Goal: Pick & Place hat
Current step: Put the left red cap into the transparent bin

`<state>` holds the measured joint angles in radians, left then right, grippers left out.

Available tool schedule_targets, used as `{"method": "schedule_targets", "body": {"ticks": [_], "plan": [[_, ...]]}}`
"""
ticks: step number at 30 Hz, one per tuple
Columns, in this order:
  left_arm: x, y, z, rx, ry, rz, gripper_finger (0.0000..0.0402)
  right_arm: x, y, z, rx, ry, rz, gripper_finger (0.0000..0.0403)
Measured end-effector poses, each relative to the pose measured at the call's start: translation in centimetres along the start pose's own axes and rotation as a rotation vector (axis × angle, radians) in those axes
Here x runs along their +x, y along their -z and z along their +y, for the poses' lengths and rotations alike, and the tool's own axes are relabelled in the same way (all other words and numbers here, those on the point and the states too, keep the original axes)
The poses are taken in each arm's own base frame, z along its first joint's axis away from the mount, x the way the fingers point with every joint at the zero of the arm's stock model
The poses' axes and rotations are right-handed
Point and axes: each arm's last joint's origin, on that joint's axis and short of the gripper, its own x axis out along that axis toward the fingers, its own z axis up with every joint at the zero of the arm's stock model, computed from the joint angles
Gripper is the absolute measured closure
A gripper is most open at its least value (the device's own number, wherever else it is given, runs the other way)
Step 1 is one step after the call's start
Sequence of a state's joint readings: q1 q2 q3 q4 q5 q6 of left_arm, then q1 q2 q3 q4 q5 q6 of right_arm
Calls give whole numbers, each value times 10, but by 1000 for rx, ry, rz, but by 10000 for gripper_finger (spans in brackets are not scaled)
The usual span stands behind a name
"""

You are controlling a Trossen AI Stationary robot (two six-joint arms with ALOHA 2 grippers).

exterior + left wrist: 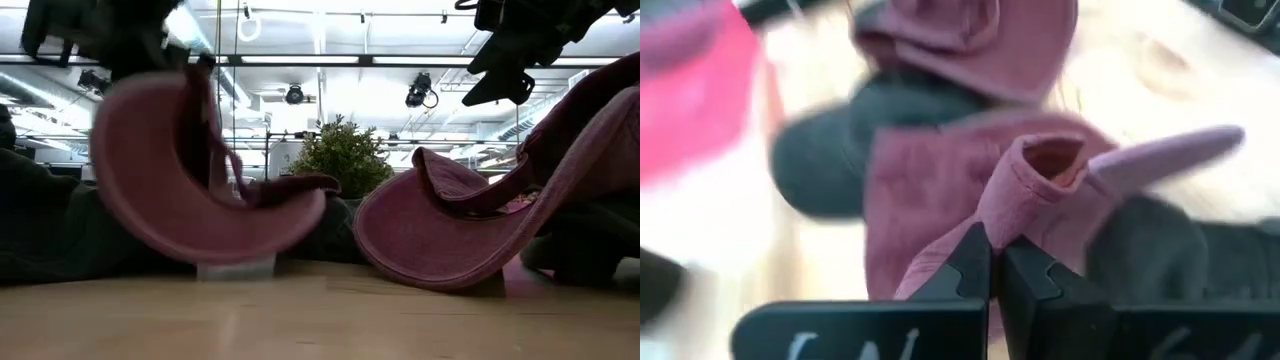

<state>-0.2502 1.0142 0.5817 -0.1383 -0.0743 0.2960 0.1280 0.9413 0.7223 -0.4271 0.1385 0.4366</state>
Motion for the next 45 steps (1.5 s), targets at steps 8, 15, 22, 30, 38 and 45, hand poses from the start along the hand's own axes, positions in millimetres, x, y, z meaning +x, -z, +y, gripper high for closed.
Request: {"method": "schedule_targets", "body": {"ticks": [8,15,22,30,38,45], "plan": [[-49,-75,17,173,-202,48,397,0,0,0,0,0,0,121],[-95,-111,28,211,-392,117,398,0,0,0,0,0,0,121],[-110,-117,39,195,-646,195,399,0,0,0,0,1,-1,121],[-113,-109,63,166,-885,339,399,0,0,0,0,2,-1,121],[-119,-93,100,-49,-1100,426,399,0,0,0,-3,2,-1,121],[-133,-75,129,-354,-1402,413,399,0,0,0,-4,2,-2,121]]}}
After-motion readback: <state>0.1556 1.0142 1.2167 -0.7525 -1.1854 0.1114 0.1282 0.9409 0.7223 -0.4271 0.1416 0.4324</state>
